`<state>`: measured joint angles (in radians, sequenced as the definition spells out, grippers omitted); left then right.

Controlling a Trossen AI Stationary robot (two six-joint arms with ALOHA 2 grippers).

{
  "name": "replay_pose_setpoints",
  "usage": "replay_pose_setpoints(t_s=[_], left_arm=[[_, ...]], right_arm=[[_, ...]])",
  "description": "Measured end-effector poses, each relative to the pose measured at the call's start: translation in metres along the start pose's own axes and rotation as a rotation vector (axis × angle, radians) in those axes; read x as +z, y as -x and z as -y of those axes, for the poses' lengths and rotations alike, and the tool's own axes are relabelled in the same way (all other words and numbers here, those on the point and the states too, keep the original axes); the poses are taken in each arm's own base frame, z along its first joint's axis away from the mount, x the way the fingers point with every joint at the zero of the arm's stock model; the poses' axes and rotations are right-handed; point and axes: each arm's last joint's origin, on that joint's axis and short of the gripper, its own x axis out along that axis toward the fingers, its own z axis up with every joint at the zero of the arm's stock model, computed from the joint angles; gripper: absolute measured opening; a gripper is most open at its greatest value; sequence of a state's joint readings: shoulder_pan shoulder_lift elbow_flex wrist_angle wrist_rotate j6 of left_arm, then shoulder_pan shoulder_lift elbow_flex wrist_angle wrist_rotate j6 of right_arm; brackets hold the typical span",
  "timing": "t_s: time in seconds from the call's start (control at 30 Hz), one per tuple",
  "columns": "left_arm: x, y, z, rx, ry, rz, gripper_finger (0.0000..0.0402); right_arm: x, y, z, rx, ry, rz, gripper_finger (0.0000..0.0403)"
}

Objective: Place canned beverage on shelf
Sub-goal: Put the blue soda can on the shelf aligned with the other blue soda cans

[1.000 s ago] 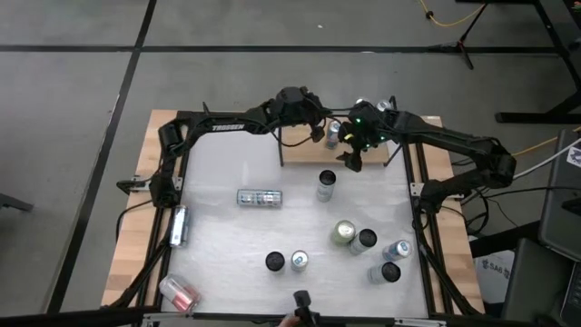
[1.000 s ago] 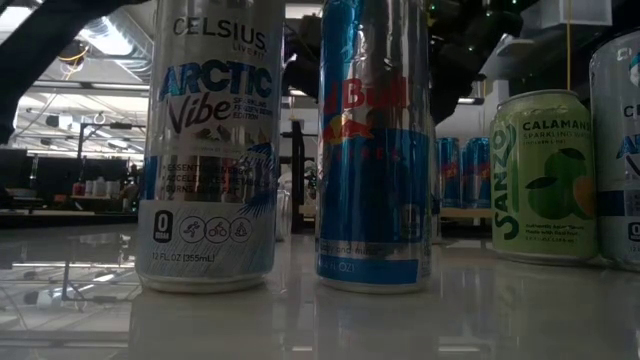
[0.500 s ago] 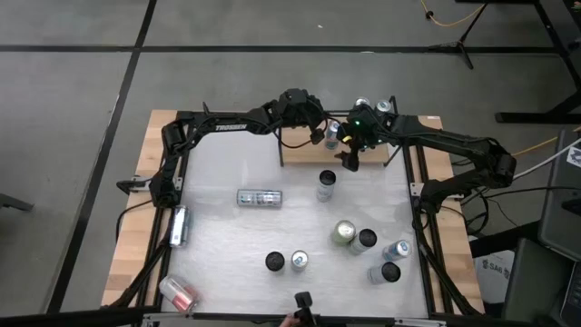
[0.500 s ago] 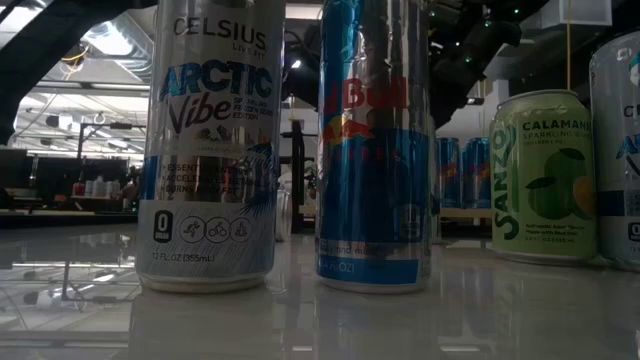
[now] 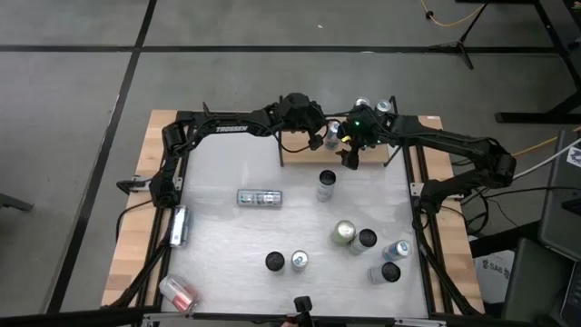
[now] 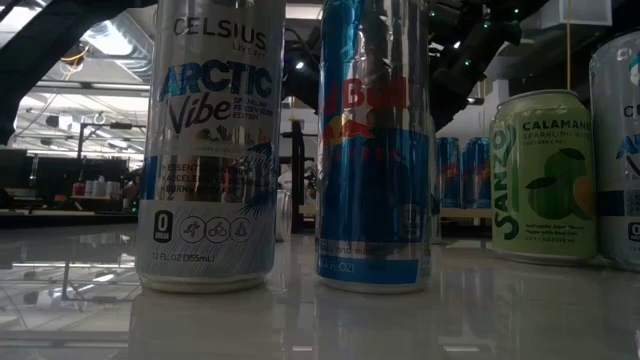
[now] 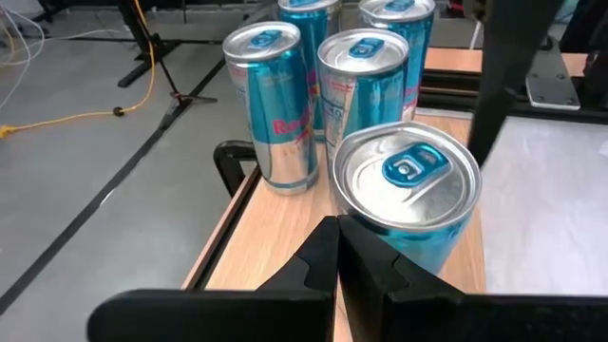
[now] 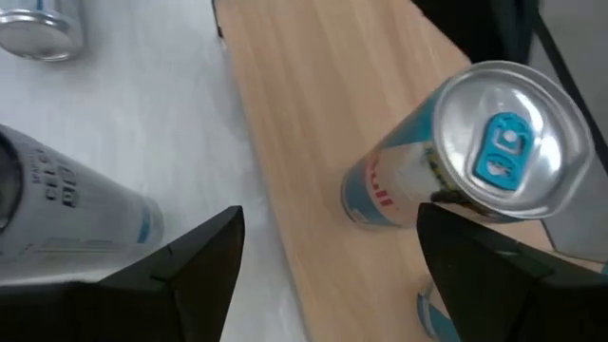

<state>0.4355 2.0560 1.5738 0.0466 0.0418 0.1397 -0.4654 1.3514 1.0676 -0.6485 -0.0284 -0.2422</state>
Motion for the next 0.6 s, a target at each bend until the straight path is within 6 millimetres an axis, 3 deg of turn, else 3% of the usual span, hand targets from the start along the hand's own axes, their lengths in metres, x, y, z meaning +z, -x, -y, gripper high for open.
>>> replay_pose_setpoints(t_s=[0.6], left_arm=[[0.0, 0.0, 0.019, -0.027, -0.01, -0.021, 0.0005]], right_arm=[[-0.002, 0.0, 0.002, -0.08, -0.005, -0.035, 0.0303]])
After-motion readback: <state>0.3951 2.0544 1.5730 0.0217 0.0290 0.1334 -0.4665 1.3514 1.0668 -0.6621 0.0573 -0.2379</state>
